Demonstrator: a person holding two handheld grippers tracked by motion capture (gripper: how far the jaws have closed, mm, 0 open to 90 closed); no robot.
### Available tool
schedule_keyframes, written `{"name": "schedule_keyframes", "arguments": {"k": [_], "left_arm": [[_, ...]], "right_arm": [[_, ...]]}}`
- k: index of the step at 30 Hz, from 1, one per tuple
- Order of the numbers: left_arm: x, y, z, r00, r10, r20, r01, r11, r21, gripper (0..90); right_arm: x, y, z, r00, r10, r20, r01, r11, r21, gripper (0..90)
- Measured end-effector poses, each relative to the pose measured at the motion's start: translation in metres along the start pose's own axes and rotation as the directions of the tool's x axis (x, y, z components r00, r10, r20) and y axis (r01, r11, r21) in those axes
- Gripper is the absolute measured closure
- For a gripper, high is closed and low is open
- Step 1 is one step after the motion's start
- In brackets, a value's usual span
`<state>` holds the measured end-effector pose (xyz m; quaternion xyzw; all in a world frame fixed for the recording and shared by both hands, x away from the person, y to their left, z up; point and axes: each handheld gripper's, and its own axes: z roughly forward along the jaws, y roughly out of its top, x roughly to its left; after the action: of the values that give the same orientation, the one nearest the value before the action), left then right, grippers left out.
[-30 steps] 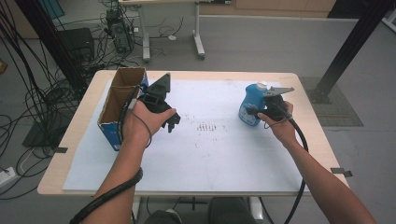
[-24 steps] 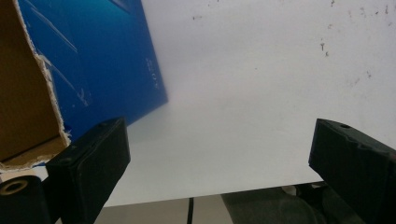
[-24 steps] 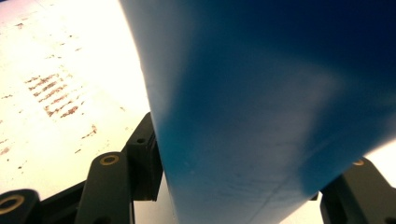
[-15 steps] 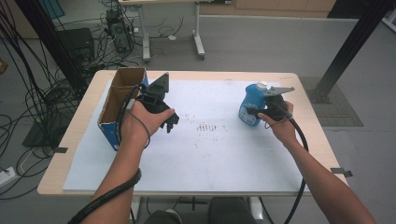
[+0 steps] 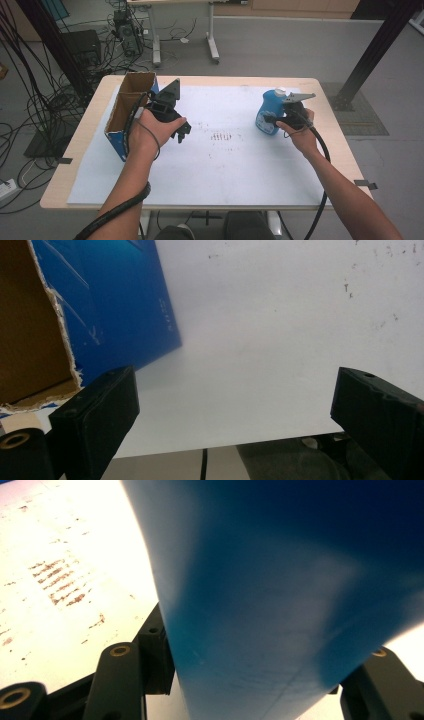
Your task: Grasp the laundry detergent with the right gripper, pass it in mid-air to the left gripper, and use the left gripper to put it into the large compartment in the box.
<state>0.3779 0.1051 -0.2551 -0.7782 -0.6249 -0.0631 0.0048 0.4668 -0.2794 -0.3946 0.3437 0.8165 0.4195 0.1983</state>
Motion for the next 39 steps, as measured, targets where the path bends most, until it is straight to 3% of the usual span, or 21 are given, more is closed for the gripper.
{"name": "schedule_keyframes", "arguments": {"k": [39], "left_arm": [[0.0021, -0.003, -0.0027, 1.0, 0.001, -0.005, -0.001, 1.0, -0.004, 5.9]], "right_arm": [[-0.0016, -0.0007, 0.0, 0.9999, 0.0, -0.01, 0.0, 1.0, -0.007, 43.0]]}}
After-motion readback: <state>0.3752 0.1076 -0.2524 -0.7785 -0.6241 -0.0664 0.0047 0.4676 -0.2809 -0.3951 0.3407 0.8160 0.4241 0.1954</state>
